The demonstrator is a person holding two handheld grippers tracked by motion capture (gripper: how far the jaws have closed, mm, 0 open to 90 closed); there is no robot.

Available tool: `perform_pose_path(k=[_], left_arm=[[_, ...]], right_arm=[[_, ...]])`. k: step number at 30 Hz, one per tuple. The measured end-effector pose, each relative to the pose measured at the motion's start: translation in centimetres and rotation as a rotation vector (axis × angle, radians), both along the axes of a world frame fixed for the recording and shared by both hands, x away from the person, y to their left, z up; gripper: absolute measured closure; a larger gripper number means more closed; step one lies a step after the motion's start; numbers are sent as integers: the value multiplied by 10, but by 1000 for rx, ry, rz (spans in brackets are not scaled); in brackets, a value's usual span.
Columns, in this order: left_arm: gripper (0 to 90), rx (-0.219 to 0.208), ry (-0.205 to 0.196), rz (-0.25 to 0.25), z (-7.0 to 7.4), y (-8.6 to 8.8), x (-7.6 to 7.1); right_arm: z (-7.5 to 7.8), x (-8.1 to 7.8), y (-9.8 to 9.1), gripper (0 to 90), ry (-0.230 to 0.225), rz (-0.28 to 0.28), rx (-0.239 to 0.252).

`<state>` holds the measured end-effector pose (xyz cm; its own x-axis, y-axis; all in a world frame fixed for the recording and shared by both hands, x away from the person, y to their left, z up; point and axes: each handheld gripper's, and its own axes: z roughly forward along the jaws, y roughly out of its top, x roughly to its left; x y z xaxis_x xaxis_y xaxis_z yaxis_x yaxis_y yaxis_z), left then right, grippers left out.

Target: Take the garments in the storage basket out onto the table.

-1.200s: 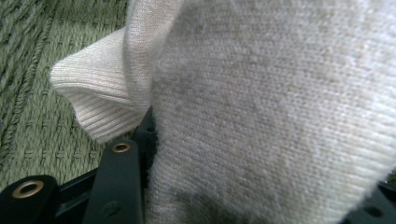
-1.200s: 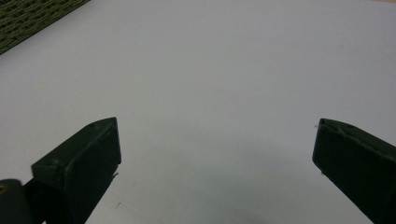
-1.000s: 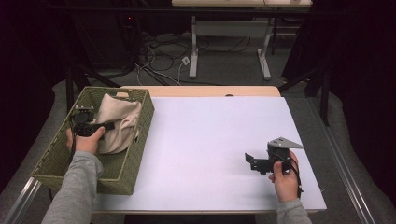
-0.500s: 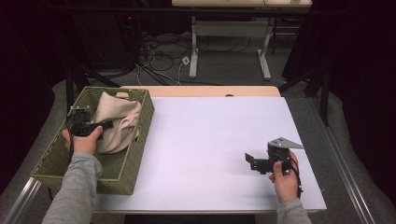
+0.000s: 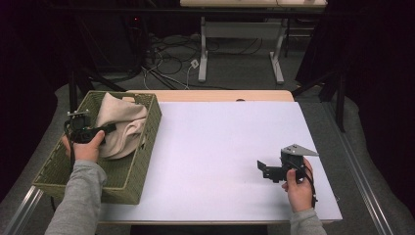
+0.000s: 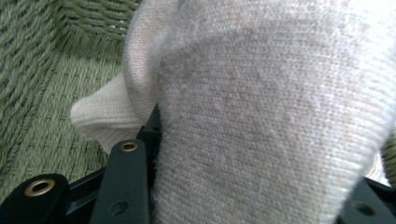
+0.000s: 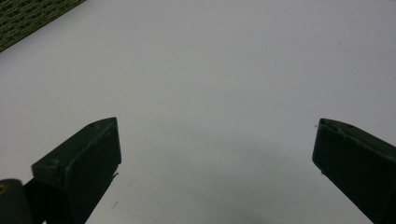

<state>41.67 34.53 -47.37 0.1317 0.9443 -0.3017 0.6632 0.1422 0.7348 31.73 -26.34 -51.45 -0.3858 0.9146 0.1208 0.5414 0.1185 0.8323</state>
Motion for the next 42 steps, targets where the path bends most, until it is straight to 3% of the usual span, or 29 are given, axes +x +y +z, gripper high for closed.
perform_pose_path(k=[9,18,25,42], left_arm=[[552,-32,-44,13,8,1,-6],[558,-16,-88,0,29,2,-15],[561,-42,-131,21,39,5,-21],[563,-64,-219,17,66,16,-40]], right_arm=[[0,0,-1,10,2,1,-6],[0,0,-1,10,3,0,-1],[0,0,-1,10,1,-1,2],[-1,0,-1,10,1,-1,4]])
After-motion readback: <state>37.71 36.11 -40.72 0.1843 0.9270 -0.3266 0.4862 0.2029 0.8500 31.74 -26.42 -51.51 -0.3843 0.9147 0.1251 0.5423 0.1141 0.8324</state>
